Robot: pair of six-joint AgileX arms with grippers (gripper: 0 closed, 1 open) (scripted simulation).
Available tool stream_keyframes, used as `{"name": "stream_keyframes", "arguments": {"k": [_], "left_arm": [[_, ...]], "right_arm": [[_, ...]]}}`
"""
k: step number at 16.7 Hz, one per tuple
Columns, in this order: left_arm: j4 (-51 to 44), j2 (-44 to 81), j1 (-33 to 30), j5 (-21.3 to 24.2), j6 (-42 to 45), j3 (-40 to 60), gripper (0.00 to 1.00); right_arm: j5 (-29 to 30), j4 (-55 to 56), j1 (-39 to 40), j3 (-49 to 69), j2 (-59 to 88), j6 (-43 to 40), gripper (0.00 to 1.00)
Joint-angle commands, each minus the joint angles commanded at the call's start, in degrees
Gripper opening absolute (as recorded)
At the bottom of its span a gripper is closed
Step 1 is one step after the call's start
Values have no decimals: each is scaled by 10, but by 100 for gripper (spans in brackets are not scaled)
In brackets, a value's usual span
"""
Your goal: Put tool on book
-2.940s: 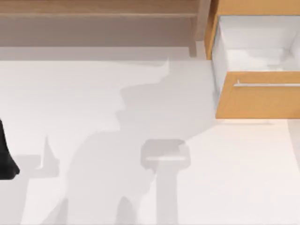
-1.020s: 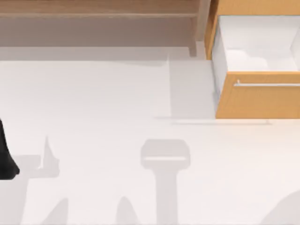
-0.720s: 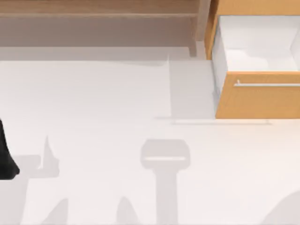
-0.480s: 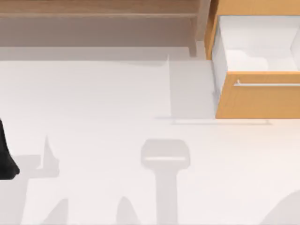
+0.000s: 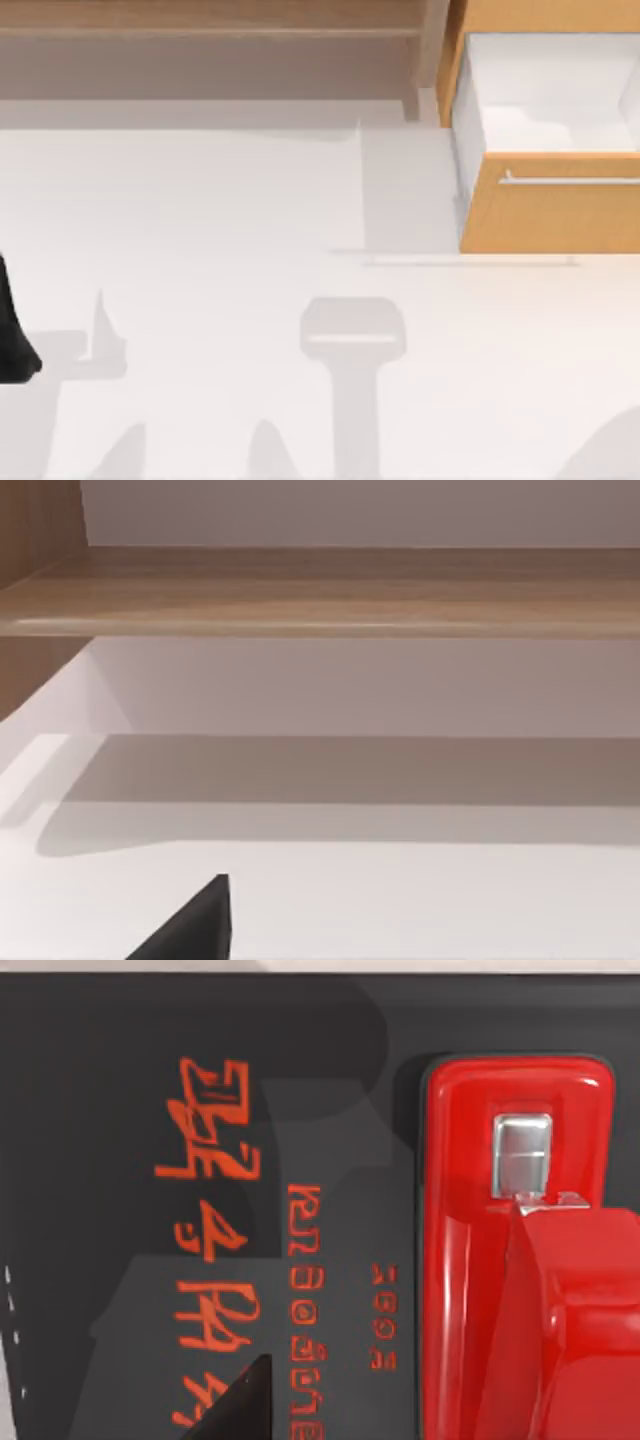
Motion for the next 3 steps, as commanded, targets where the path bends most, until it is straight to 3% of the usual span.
{"name": "stream_keyframes", "arguments": {"k": [3], "left_arm": [[0, 0, 0, 0, 0, 0, 100]], "right_arm": [[0, 0, 0, 0, 0, 0, 100]]}}
